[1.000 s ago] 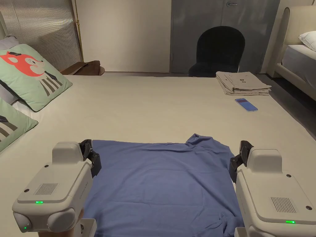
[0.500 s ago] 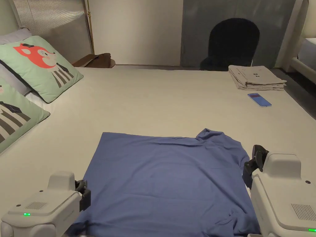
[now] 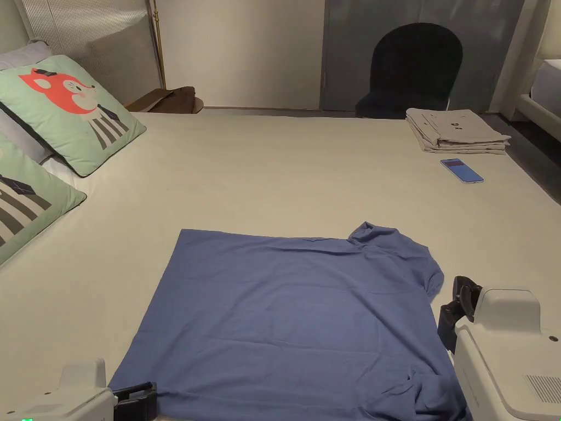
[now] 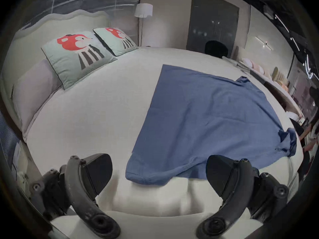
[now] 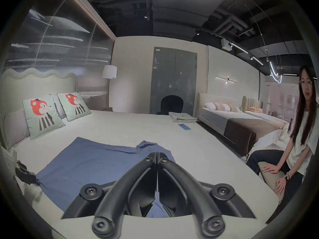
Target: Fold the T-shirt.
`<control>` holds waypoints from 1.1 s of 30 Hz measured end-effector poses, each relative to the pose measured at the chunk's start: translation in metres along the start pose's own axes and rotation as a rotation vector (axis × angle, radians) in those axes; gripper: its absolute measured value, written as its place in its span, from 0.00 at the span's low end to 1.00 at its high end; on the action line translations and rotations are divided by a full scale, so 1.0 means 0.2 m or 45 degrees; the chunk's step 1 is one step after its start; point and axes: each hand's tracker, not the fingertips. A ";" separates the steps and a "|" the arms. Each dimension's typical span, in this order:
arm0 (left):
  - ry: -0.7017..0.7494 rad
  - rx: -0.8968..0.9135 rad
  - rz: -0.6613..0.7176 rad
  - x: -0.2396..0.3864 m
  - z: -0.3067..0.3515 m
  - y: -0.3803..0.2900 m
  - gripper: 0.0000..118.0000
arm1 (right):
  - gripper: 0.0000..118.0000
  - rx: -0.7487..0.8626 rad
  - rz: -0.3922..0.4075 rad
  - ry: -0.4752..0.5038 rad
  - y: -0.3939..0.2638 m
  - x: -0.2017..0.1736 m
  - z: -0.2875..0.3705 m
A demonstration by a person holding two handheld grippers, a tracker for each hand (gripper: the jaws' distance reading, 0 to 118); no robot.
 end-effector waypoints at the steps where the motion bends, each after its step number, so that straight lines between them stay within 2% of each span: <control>1: -0.002 -0.011 -0.026 0.01 -0.02 -0.01 0.90 | 0.00 -0.003 0.001 -0.001 0.00 0.00 0.00; 2: -0.008 -0.015 -0.043 0.02 -0.03 -0.03 0.84 | 0.00 -0.005 0.003 -0.005 -0.01 0.01 0.01; 5: -0.037 -0.043 -0.114 0.06 -0.07 -0.05 0.15 | 0.00 -0.021 0.006 -0.016 -0.03 0.03 0.01; 6: -0.106 -0.057 -0.129 0.07 -0.08 -0.06 0.03 | 0.00 -0.028 0.000 -0.019 -0.04 0.04 0.01; 10: -0.050 -0.016 -0.136 0.11 -0.06 -0.07 0.02 | 0.00 -0.080 -0.004 -0.031 -0.09 0.09 0.03; 13: -0.070 -0.015 -0.084 0.08 -0.05 -0.05 0.02 | 0.03 -0.206 -0.024 -0.025 -0.18 0.13 0.04; 14: -0.066 -0.004 -0.076 0.08 -0.04 -0.05 0.02 | 0.14 -0.256 -0.038 -0.023 -0.22 0.15 0.04; 16: -0.065 0.000 -0.084 0.08 -0.03 -0.05 0.02 | 0.64 -0.350 -0.059 -0.016 -0.30 0.17 0.05; 17: -0.062 0.001 -0.094 0.08 -0.03 -0.05 0.02 | 0.82 -0.399 -0.064 -0.010 -0.35 0.17 0.05; 18: -0.063 0.003 -0.099 0.08 -0.02 -0.04 0.02 | 0.92 -0.446 -0.067 -0.008 -0.40 0.17 0.05; 28: -0.061 0.001 -0.112 0.09 -0.01 -0.05 0.02 | 0.88 -0.561 -0.090 0.055 -0.60 0.12 0.01; 29: -0.062 0.001 -0.109 0.09 -0.01 -0.05 0.02 | 0.81 -0.584 -0.095 0.068 -0.61 0.11 -0.01; 31: -0.065 0.003 -0.103 0.09 -0.01 -0.05 0.02 | 0.49 -0.598 -0.103 0.081 -0.64 0.11 -0.03; 33: -0.064 0.001 -0.103 0.09 -0.01 -0.05 0.02 | 0.07 -0.608 -0.084 0.093 -0.65 0.11 -0.04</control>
